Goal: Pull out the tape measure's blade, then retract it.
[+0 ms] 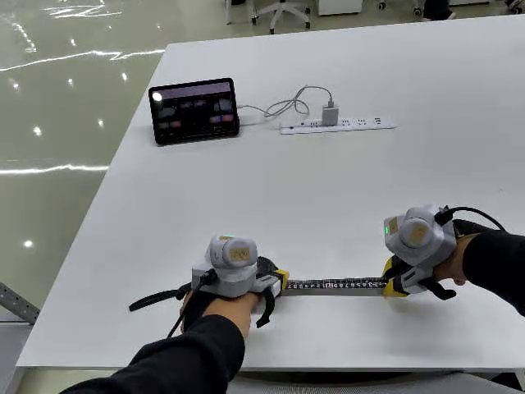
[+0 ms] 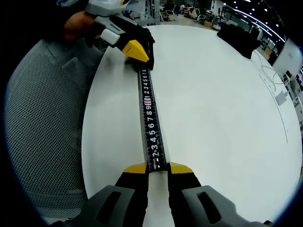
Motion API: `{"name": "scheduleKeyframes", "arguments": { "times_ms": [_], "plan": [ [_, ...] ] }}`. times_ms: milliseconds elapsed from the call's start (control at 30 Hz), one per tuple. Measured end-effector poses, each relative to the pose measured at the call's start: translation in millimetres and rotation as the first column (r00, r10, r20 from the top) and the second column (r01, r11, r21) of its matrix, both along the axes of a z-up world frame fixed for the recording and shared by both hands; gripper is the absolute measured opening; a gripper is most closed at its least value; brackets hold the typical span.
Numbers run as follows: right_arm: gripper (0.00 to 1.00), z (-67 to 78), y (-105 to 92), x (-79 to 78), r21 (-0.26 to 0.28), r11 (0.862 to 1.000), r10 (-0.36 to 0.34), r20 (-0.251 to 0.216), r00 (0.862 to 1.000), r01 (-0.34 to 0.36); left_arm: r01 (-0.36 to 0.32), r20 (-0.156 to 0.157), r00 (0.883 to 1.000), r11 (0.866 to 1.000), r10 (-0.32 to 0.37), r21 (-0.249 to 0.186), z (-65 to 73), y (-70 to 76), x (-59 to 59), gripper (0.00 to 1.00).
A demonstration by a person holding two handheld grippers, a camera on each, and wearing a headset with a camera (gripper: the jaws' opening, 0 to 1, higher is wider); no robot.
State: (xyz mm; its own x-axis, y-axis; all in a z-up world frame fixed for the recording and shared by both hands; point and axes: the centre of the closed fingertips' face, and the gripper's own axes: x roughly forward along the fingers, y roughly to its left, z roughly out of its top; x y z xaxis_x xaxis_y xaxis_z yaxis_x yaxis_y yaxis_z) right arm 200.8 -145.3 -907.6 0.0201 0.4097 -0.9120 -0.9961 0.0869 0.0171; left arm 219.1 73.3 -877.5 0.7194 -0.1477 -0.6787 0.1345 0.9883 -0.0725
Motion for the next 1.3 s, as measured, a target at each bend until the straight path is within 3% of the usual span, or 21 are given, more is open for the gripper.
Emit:
{"name": "scheduleKeyframes", "arguments": {
  "times_ms": [1300],
  "plan": [
    [0.11,-0.4,18.2,-0.2,0.026,1.0,0.006,0.01,1.0,-0.006,0.001,0.002,1.0,1.0,-0.001,-0.001,-0.2,0.6,0.4,0.63]
  ]
}}
